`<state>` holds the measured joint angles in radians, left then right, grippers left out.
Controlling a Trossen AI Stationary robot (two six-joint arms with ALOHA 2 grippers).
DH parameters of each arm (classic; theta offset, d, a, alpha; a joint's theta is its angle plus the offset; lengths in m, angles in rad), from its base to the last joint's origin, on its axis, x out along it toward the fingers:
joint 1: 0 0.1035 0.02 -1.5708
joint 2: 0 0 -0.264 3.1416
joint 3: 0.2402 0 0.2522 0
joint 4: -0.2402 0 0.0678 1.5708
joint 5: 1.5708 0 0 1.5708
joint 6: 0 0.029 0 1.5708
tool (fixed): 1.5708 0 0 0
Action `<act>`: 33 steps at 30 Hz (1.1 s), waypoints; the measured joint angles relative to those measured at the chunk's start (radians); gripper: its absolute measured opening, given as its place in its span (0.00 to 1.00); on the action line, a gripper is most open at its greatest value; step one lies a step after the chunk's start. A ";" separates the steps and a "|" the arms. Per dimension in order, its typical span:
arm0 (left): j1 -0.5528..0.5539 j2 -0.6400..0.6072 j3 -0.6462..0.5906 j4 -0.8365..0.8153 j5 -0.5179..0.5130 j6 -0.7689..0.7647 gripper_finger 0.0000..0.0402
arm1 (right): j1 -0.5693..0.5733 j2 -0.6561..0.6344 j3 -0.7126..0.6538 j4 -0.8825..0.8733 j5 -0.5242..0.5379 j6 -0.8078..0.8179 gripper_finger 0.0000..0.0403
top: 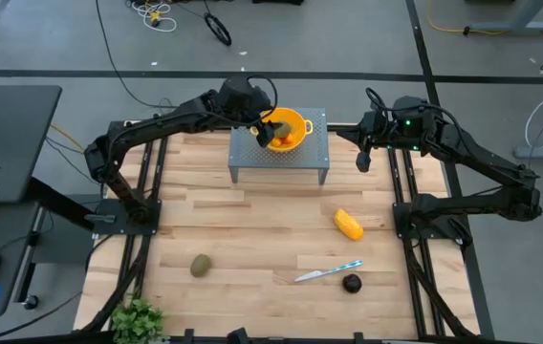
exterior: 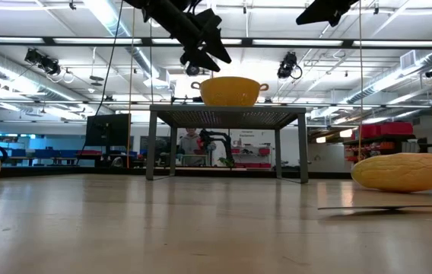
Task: Pick & Place Fruit
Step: Put the yellow mango into the yellow strainer bowl on the shelf
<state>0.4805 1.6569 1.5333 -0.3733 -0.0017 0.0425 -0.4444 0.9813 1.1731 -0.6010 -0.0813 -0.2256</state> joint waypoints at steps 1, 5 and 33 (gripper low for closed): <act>0.000 -0.002 0.000 -0.002 -0.006 0.000 0.77 | 0.000 0.000 0.000 0.000 0.000 0.000 0.00; 0.000 -0.003 0.000 -0.003 -0.010 0.000 0.77 | 0.000 0.000 0.000 0.000 0.000 -0.007 0.00; -0.010 -0.073 0.000 0.051 -0.009 0.027 0.45 | 0.000 0.000 0.000 0.000 0.000 -0.011 0.00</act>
<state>0.4706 1.5837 1.5333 -0.3218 -0.0111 0.0690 -0.4443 0.9813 1.1728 -0.6006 -0.0814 -0.2371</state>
